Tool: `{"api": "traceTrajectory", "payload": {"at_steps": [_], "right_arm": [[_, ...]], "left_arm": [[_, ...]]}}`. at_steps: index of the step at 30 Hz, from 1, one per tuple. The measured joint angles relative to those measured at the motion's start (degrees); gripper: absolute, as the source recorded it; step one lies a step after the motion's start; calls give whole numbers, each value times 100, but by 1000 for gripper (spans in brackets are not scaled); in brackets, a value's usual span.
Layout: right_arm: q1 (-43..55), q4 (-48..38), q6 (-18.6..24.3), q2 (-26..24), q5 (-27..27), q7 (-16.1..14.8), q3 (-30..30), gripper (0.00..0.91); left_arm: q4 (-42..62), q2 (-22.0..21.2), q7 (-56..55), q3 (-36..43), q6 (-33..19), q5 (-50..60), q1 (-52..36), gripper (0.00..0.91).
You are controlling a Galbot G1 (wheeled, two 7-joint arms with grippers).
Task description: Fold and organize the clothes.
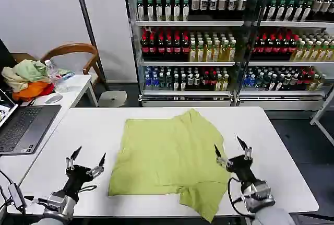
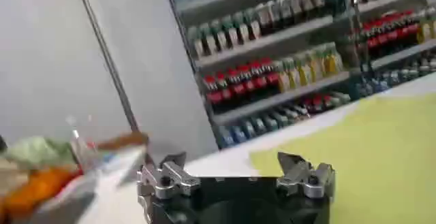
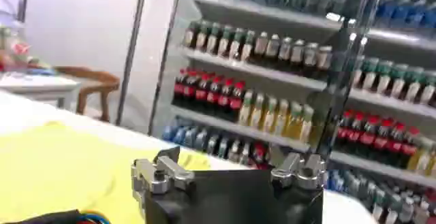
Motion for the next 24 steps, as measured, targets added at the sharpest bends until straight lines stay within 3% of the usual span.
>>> {"api": "traceTrajectory", "payload": {"at_steps": [14, 24], "right_arm": [[-1304, 336, -278, -22, 257, -154, 245, 907], [-1587, 308, -301, 48, 294, -164, 71, 907]], "left_arm": [[-585, -45, -370, 367, 1391, -681, 551, 907], [-569, -52, -635, 504, 1801, -804, 668, 907]]}}
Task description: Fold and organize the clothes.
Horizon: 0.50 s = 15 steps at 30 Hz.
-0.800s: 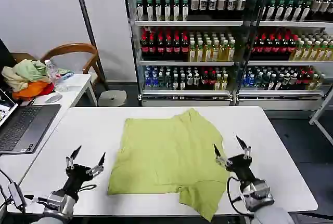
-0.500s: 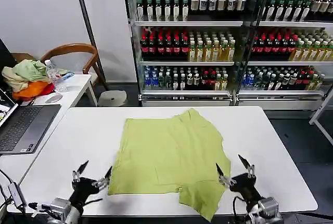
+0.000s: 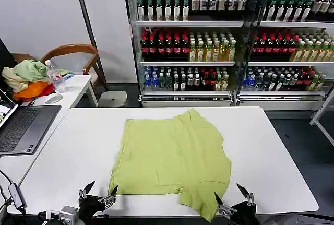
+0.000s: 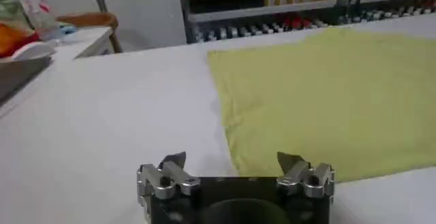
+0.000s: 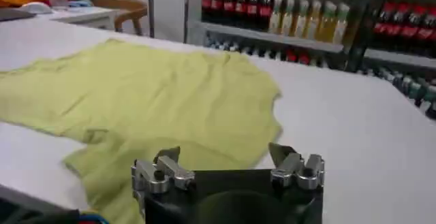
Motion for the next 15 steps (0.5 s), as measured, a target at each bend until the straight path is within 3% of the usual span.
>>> {"api": "traceTrajectory", "payload": {"at_steps": [14, 15], "right_arm": [[121, -283, 51, 129, 37, 132, -419, 907], [126, -285, 50, 132, 44, 139, -437, 856]], "left_arm": [[124, -60, -224, 54, 158, 38, -11, 907], [140, -63, -229, 59, 163, 39, -18, 907]]}}
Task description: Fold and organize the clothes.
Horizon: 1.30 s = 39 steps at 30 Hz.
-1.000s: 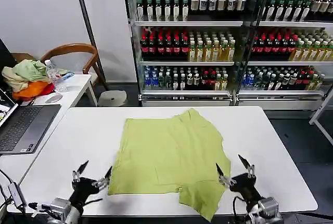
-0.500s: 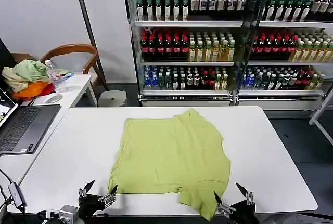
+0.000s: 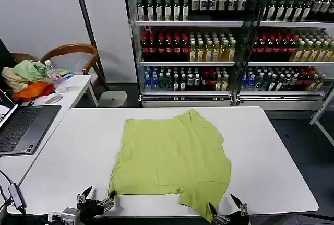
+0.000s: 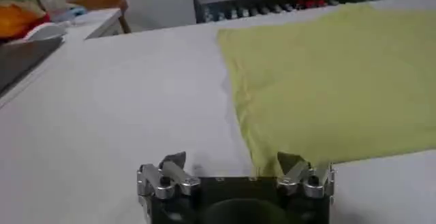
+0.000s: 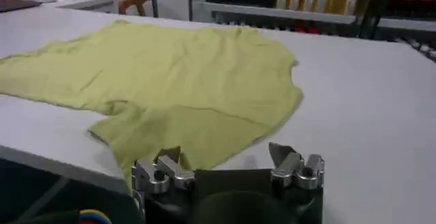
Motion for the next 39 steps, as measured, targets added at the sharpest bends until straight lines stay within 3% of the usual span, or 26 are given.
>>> {"api": "traceTrajectory", "payload": {"at_steps": [1, 2, 3, 27, 39], "right_arm": [[1, -4, -5, 3, 9, 2, -11, 343], [2, -9, -9, 4, 25, 2, -28, 141], [7, -15, -9, 2, 44, 6, -47, 0], [190, -56, -11, 69, 391, 63, -319, 0], [618, 90, -32, -57, 650, 58, -150, 0]], "left_arm": [[16, -5, -2, 12, 5, 3, -3, 101], [22, -12, -10, 25, 8, 6, -5, 50], [25, -20, -18, 38, 8, 20, -5, 50], [107, -74, 24, 338, -335, 130, 26, 40], [51, 71, 370, 193, -595, 154, -188, 50]]}}
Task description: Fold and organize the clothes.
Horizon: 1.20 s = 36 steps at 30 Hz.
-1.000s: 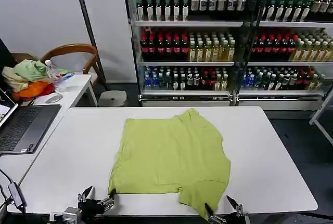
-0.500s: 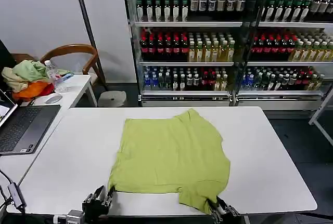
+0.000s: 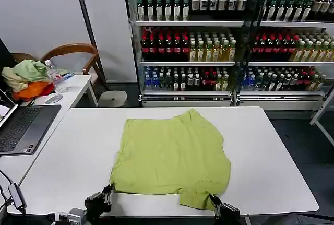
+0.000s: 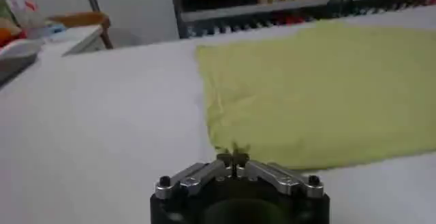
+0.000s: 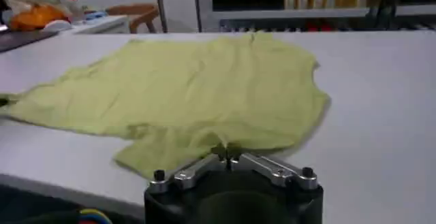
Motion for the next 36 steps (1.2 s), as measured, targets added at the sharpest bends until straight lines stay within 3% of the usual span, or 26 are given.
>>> {"api": "traceTrajectory", "payload": {"at_steps": [16, 36], "right_arm": [[1545, -648, -335, -85, 629, 85, 26, 0], [2794, -1677, -408, 90, 580, -42, -427, 0]], "left_arm": [[562, 264, 537, 4, -259, -686, -1038, 50], [1643, 342, 780, 342, -482, -946, -2330, 50]]}}
